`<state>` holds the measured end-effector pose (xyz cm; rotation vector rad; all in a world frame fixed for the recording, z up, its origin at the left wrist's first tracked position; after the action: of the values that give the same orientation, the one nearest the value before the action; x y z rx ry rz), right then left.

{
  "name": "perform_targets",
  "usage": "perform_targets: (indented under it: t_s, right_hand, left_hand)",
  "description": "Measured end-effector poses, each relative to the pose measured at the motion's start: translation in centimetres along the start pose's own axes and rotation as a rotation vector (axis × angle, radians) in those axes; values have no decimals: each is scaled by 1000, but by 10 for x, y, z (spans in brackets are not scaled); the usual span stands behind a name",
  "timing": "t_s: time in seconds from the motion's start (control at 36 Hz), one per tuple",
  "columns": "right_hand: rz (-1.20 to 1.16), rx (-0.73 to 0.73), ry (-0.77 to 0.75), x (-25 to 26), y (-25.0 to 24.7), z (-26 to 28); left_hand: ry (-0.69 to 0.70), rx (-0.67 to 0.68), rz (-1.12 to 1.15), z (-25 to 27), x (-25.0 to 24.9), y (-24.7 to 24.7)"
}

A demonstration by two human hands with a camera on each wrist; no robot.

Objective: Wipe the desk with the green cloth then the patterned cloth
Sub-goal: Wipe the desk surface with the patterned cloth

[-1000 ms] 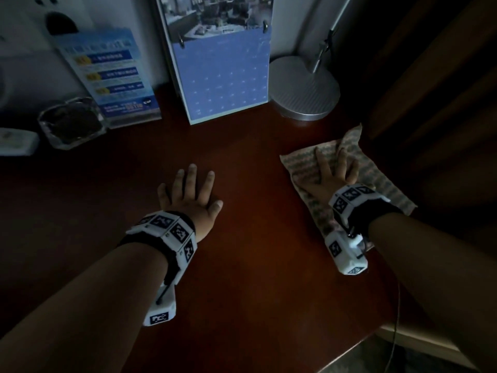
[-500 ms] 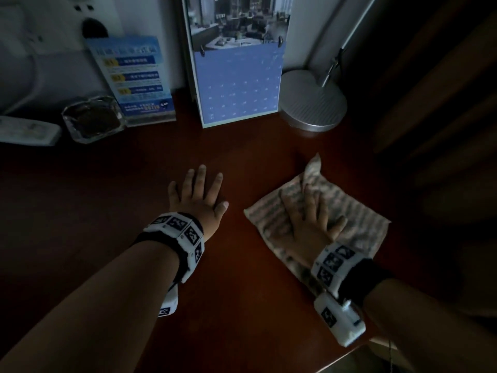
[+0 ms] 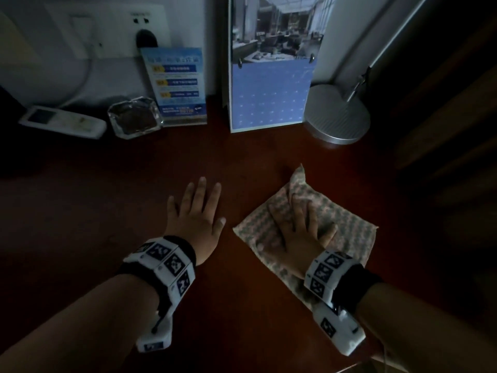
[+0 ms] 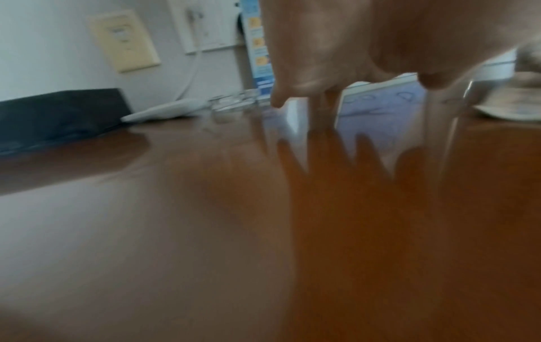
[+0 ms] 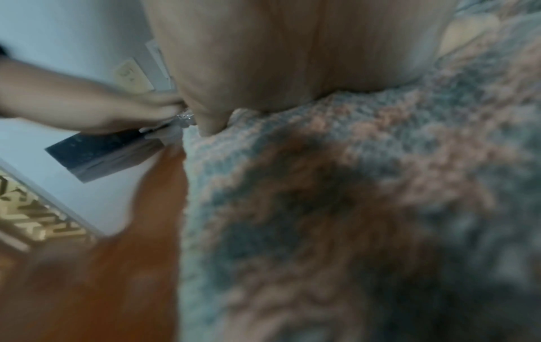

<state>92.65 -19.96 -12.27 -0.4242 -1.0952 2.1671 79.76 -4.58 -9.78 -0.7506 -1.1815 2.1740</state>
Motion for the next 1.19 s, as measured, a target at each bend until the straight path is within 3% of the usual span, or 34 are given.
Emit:
perform_targets:
  t_s: [0.5, 0.86, 1.06, 1.19]
  right_hand:
    - [6, -17, 54, 44, -36, -33]
    - [244, -14, -296, 182, -7, -18]
    - [173, -77, -255, 170, -38, -57]
    - [177, -37, -231, 168, -45, -104]
  left_hand:
    - [-156, 3, 5, 87, 92, 14]
    - [-140, 75, 71, 93, 116, 38]
    - [-133, 53, 45, 94, 118, 42]
    - [-148, 55, 34, 92, 117, 48]
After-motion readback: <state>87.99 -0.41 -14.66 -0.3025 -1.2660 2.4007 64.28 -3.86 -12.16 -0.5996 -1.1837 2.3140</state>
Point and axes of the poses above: each hand's wrist, its own z-axis away from the middle knuckle, its own y-axis out of the palm, x = y × z, the point moved 9 cm from there along -z, towards the middle knuckle, and after that the axes turned 4 degrees about z, right-handed, at the moved point
